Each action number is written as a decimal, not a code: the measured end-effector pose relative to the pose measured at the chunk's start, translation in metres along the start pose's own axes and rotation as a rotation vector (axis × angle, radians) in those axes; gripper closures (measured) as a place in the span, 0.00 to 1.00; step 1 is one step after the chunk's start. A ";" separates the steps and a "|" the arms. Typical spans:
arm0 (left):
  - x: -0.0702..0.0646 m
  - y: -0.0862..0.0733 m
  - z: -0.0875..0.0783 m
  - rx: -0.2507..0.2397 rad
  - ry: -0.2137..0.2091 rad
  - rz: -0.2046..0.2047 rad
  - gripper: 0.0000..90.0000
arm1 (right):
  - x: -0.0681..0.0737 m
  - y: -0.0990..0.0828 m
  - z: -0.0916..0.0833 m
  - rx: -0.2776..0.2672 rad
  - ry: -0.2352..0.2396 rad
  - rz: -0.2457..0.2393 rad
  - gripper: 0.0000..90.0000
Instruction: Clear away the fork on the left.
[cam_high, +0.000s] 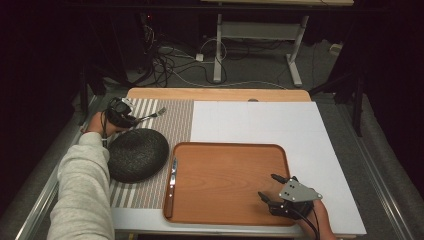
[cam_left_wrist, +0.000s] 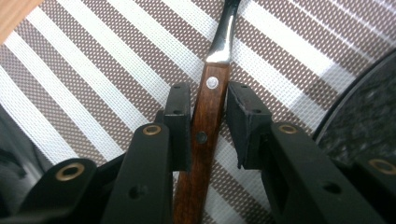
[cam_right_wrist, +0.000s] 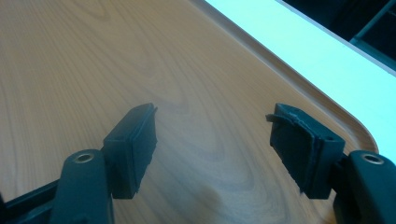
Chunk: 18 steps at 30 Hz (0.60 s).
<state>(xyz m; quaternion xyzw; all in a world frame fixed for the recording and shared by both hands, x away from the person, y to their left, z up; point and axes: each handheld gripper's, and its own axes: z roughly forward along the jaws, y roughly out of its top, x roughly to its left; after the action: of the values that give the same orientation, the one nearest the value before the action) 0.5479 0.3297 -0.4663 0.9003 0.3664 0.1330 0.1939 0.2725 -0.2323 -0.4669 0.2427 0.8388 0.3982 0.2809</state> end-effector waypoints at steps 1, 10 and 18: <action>-0.001 -0.001 -0.001 -0.003 -0.021 -0.004 0.78 | 0.000 0.000 0.000 -0.004 0.001 0.000 0.36; -0.021 -0.002 0.000 -0.041 0.054 -0.017 0.82 | -0.002 -0.001 -0.005 -0.035 0.009 -0.001 0.36; -0.034 -0.011 -0.012 -0.150 0.171 -0.064 0.82 | -0.004 -0.001 -0.008 -0.066 0.012 -0.008 0.36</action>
<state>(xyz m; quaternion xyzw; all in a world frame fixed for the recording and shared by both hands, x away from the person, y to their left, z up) 0.5131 0.3158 -0.4640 0.8565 0.3991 0.2299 0.2329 0.2698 -0.2397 -0.4623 0.2277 0.8277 0.4261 0.2854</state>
